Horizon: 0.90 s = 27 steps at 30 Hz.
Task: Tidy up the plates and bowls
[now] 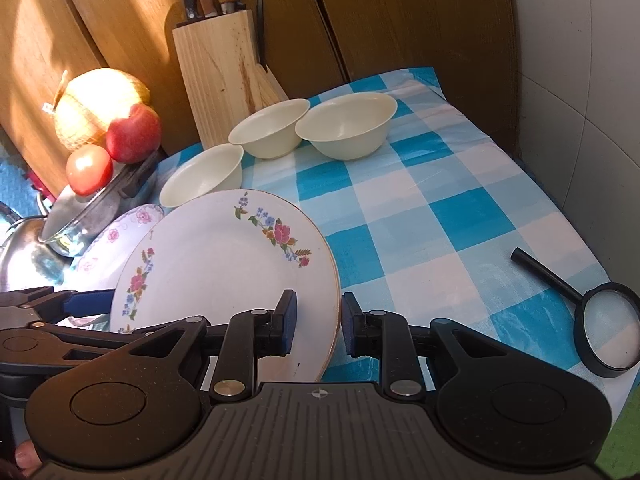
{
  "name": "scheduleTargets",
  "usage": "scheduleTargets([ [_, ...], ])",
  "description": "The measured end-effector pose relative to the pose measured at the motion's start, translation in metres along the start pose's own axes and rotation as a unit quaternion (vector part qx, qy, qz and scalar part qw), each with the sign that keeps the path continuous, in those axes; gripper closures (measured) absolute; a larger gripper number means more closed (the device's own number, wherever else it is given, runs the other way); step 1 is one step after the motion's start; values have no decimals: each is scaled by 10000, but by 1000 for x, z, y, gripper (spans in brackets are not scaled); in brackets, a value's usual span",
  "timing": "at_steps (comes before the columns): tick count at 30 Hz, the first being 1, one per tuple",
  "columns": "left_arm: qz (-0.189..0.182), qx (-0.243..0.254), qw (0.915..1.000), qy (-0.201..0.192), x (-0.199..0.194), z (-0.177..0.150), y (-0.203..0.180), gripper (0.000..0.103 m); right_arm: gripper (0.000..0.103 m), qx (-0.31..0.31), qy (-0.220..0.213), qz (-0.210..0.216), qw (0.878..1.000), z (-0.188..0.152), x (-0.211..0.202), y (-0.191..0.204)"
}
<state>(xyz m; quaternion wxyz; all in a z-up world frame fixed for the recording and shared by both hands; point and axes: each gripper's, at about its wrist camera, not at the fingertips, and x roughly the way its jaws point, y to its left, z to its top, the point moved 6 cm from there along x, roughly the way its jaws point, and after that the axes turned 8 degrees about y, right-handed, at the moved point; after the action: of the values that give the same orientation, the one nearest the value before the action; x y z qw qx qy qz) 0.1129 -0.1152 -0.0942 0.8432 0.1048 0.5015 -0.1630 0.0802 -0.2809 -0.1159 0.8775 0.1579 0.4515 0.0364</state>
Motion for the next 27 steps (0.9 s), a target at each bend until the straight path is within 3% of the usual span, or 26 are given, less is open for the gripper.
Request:
scheduleTargets([
  [12,162,-303,9994,-17,-18,-28,23,16,72,-324,236,258,9989,-16,2,27],
  [27,244,-641,9974,230,-21,-68,48,16,72,-818,416,359,9951,-38,4,60],
])
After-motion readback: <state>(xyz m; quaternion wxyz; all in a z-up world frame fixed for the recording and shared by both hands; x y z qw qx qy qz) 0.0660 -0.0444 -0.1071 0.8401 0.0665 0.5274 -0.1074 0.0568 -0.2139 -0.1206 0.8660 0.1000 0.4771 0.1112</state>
